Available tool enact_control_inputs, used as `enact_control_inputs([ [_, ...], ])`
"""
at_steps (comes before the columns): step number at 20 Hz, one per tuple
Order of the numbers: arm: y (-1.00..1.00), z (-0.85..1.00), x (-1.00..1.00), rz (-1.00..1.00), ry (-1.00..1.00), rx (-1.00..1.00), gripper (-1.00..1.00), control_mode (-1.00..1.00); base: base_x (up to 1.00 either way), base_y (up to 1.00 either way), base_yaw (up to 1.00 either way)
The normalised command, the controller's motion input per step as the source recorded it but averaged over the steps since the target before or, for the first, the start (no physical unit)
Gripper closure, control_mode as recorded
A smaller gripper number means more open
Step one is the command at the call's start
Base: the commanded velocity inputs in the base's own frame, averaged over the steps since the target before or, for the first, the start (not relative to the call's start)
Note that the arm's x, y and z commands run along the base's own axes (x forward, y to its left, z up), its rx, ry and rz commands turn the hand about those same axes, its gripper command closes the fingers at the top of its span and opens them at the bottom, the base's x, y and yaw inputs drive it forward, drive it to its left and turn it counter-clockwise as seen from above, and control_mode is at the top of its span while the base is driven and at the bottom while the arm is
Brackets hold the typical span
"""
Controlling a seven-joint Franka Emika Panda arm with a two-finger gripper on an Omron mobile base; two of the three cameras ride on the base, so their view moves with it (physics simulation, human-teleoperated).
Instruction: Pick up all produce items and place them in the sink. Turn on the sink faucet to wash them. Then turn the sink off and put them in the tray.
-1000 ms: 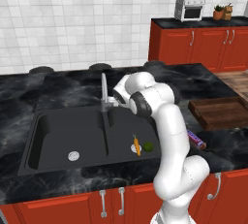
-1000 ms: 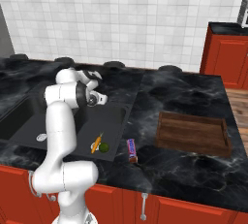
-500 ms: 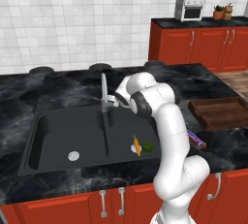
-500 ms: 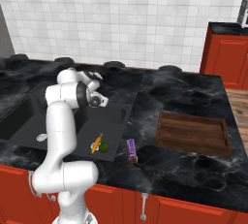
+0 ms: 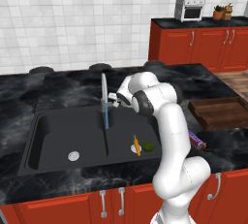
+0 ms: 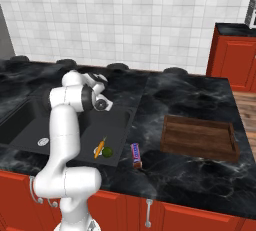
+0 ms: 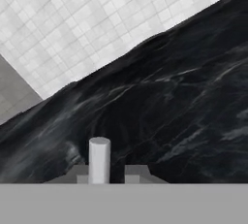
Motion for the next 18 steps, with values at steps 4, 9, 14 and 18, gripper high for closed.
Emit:
enact_control_inputs([
  [4, 0.00, 0.00, 0.04, 0.01, 0.00, 0.00, 1.00, -1.00, 0.00, 0.00, 0.00],
  [9, 0.00, 0.00, 0.03, 0.14, -0.10, 0.00, 1.00, -1.00, 0.00, 0.00, 0.00],
  [14, 0.10, 0.13, 0.11, 0.24, -0.23, -0.01, 1.00, -1.00, 0.00, 0.00, 0.00],
  [18, 0.47, 0.27, 0.07, 0.22, -0.19, -0.09, 1.00, -1.00, 0.00, 0.00, 0.00],
])
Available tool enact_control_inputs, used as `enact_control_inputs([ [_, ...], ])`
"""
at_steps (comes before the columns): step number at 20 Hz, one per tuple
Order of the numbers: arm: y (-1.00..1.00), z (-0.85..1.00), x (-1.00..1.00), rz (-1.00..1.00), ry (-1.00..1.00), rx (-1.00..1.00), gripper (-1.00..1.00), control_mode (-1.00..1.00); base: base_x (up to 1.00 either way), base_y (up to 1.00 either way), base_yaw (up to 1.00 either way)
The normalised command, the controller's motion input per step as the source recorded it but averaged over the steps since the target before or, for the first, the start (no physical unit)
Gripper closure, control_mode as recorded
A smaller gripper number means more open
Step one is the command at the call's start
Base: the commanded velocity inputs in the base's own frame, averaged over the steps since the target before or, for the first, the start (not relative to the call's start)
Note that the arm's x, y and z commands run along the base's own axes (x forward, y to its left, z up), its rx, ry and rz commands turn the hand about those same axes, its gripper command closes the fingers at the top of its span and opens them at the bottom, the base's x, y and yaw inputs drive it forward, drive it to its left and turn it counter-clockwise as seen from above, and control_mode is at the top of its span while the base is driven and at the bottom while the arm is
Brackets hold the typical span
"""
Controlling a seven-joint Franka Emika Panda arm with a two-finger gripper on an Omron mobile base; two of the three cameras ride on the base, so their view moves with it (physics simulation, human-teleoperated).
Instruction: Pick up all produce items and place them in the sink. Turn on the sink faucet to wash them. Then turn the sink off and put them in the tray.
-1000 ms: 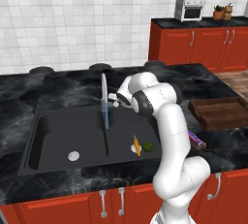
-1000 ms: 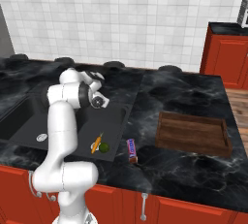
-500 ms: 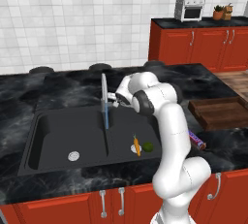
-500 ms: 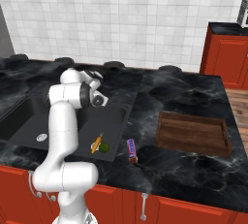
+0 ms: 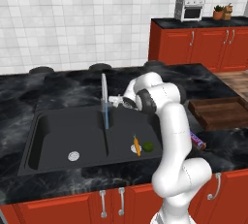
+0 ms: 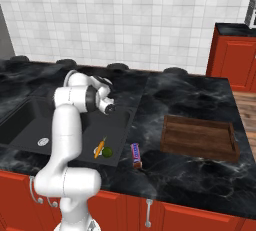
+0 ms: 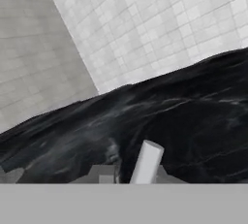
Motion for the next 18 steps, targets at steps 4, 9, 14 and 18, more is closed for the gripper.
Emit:
enact_control_inputs([
  [4, 0.64, 0.44, 0.01, 0.19, -0.10, -0.15, 1.00, -1.00, 0.00, 0.00, 0.00],
  [9, 0.73, 0.57, 0.02, 0.18, -0.02, -0.19, 1.00, -1.00, 0.00, 0.00, 0.00],
  [14, 0.76, 0.53, 0.00, 0.17, -0.01, -0.18, 1.00, -1.00, 0.00, 0.00, 0.00],
  [18, 0.74, 0.33, 0.02, 0.16, -0.02, -0.18, 1.00, -1.00, 0.00, 0.00, 0.00],
])
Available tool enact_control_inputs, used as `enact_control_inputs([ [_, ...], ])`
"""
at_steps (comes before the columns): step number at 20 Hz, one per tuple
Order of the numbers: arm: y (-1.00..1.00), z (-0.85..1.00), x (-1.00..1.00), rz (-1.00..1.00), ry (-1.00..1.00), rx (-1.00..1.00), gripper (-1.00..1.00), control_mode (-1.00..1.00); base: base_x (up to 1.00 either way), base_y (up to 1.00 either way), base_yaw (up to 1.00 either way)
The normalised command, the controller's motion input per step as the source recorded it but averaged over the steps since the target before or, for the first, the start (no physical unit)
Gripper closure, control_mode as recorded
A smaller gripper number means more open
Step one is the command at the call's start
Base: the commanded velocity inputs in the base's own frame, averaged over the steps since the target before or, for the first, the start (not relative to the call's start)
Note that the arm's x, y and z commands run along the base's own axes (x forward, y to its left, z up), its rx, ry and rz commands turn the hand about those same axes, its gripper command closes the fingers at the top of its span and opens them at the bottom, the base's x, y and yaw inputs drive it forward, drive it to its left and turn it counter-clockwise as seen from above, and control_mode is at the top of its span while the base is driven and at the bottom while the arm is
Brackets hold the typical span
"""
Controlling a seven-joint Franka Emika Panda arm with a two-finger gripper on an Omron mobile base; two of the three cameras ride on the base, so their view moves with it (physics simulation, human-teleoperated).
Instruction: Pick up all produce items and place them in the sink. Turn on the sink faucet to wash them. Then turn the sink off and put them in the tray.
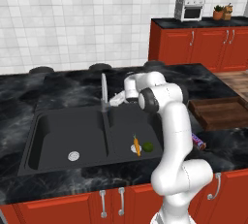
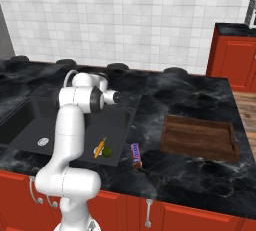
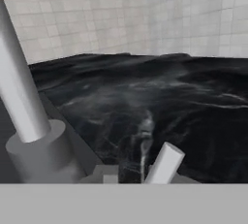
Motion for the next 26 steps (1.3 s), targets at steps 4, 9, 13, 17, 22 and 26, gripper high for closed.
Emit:
enact_control_inputs([
  [4, 0.38, 0.07, 0.01, 0.08, -0.04, -0.14, 1.00, -1.00, 0.00, 0.00, 0.00],
  [9, 0.08, 0.00, 0.04, 0.04, -0.08, -0.04, -1.00, -1.00, 0.00, 0.00, 0.00],
  [13, -0.15, 0.00, 0.00, 0.00, -0.10, 0.00, -1.00, -1.00, 0.00, 0.00, 0.00],
  [17, -0.21, 0.00, 0.00, 0.00, -0.12, 0.00, -1.00, -1.00, 0.00, 0.00, 0.00],
  [22, -0.26, 0.03, -0.01, 0.00, -0.09, 0.00, -1.00, -1.00, 0.00, 0.00, 0.00],
  [26, -0.30, 0.11, 0.00, 0.00, -0.04, 0.00, -1.00, -1.00, 0.00, 0.00, 0.00],
])
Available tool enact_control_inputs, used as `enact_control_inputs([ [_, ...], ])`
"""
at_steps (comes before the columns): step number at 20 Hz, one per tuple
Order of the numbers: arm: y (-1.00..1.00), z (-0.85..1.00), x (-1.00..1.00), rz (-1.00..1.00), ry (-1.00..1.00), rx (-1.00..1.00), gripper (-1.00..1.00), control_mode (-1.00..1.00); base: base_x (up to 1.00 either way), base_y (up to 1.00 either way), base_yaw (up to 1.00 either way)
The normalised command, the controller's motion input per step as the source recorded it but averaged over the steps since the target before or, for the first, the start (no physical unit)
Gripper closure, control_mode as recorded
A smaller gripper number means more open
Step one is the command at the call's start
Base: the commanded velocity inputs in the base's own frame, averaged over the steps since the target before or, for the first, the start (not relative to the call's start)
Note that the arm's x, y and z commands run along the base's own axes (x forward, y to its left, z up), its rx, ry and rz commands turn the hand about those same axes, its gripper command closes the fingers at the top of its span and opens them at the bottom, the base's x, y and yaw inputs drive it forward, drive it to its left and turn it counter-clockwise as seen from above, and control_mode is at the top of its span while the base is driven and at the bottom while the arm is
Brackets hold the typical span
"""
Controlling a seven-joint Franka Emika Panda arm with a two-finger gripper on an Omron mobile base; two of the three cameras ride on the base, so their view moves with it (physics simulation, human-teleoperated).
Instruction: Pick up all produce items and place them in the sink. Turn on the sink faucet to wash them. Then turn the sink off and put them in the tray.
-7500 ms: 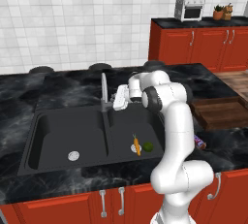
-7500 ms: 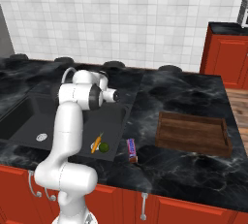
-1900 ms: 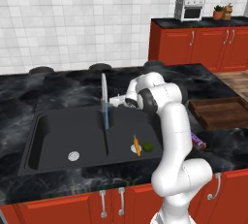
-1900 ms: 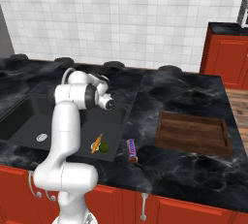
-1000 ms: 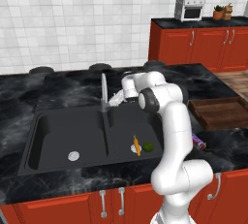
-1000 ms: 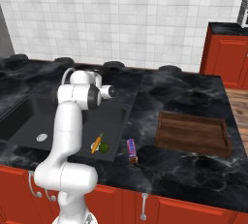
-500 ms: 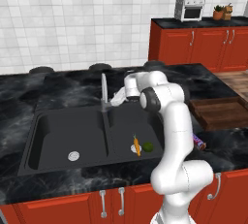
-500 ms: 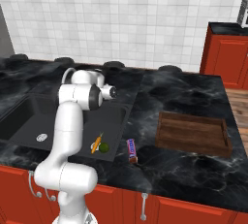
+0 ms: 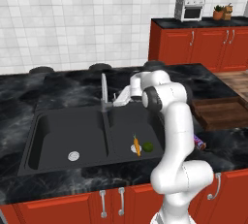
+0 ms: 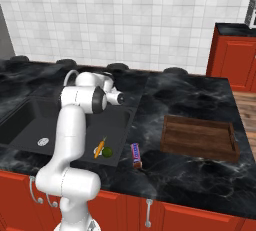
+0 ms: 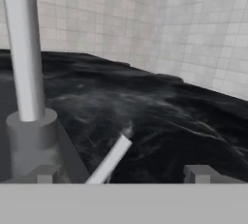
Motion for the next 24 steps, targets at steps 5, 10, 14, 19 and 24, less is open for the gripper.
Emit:
enact_control_inputs([
  [5, -0.28, 0.14, 0.00, 0.00, -0.03, 0.00, -1.00, -1.00, 0.00, 0.00, 0.00],
  [10, -0.20, 0.20, -0.41, 0.00, -0.05, 0.00, -1.00, -1.00, 0.00, 0.00, 0.00],
  [14, -0.04, 0.27, -0.74, -0.02, -0.09, -0.01, -1.00, -1.00, 0.00, 0.00, 0.00],
  [19, -0.01, 0.31, -0.91, -0.06, -0.11, -0.01, -1.00, -1.00, 0.00, 0.00, 0.00],
  [24, -0.04, 0.53, -0.80, -0.11, -0.09, -0.02, -1.00, -1.00, 0.00, 0.00, 0.00],
])
